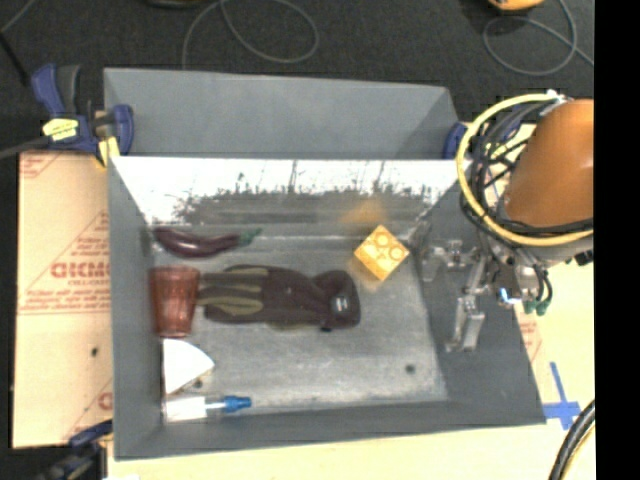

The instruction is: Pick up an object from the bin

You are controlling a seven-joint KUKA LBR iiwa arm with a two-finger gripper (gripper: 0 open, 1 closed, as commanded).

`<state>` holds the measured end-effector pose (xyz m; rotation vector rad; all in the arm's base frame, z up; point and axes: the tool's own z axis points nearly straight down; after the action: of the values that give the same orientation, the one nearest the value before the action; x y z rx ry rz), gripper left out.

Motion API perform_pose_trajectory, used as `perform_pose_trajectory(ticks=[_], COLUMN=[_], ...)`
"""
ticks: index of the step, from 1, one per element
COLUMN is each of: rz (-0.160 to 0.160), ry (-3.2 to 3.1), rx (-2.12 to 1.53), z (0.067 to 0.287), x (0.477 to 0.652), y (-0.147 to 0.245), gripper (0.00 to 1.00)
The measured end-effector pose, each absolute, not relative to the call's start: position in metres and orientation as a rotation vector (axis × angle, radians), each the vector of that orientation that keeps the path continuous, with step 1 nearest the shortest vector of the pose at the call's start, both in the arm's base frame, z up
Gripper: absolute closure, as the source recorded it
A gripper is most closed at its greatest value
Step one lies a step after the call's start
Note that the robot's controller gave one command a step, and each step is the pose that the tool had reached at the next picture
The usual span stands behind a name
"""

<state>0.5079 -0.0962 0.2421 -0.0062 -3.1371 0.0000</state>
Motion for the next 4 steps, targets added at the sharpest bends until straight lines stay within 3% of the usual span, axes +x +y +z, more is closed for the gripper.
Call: perform_pose_trajectory(ticks=[1, 2, 3, 4], rz=[0.002, 0.003, 0.001, 0.002], ry=[-3.146, -3.149, -3.132, -3.158], rx=[-0.001, -0.103, -0.217, -0.154], z=[0.246, 0.215, 0.234, 0.246], x=[0.509, 0.511, 0.548, 0.560], y=[-0.096, -0.084, -0.043, -0.032], gripper=[0.00, 0.00, 0.00, 0.00])
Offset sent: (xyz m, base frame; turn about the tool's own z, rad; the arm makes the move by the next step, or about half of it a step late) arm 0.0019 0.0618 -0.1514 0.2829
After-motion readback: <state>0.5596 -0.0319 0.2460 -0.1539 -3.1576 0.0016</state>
